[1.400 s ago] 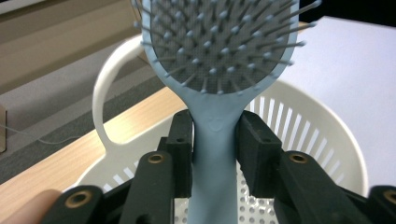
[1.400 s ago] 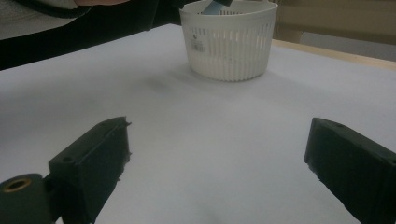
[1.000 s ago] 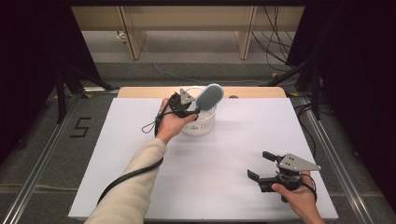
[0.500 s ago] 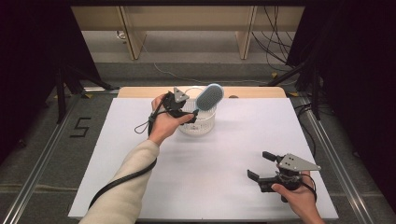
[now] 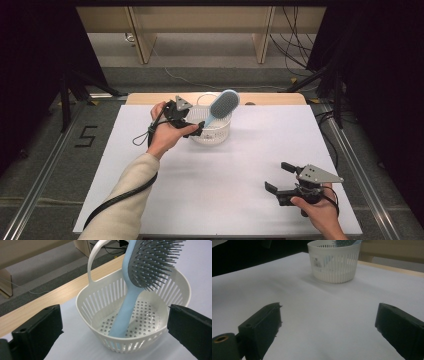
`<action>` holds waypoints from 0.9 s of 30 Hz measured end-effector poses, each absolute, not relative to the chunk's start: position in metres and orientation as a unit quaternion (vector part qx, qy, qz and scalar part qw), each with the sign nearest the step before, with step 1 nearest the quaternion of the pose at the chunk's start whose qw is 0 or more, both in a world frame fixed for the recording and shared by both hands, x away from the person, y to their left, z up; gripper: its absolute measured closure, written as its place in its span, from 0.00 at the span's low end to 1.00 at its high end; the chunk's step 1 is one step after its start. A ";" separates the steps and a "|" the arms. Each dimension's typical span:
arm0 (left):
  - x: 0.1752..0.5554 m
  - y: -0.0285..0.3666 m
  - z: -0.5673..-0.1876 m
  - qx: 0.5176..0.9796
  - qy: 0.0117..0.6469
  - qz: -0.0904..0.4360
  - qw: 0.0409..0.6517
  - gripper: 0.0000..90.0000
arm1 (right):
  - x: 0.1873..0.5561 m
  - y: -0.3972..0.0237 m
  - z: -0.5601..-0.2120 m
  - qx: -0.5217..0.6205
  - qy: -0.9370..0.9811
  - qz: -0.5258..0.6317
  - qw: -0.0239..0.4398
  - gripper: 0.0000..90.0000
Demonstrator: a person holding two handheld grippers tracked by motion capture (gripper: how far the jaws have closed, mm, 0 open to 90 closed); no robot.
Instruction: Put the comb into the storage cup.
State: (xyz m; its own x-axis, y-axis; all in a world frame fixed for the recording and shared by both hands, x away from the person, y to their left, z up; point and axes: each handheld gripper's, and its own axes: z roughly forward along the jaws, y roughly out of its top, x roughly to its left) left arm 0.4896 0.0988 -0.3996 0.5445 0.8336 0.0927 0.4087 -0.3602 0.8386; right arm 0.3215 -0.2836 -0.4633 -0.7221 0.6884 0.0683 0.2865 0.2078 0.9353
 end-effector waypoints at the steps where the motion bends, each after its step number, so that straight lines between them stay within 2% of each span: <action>1: 0.488 0.100 -0.400 0.782 0.397 0.263 0.403 0.00 | 0.321 -0.284 -0.463 0.324 0.755 0.539 0.186 0.08; 27: 0.460 0.126 -0.398 0.767 0.413 0.259 0.418 0.00 | 0.322 -0.284 -0.463 0.327 0.754 0.538 0.186 0.08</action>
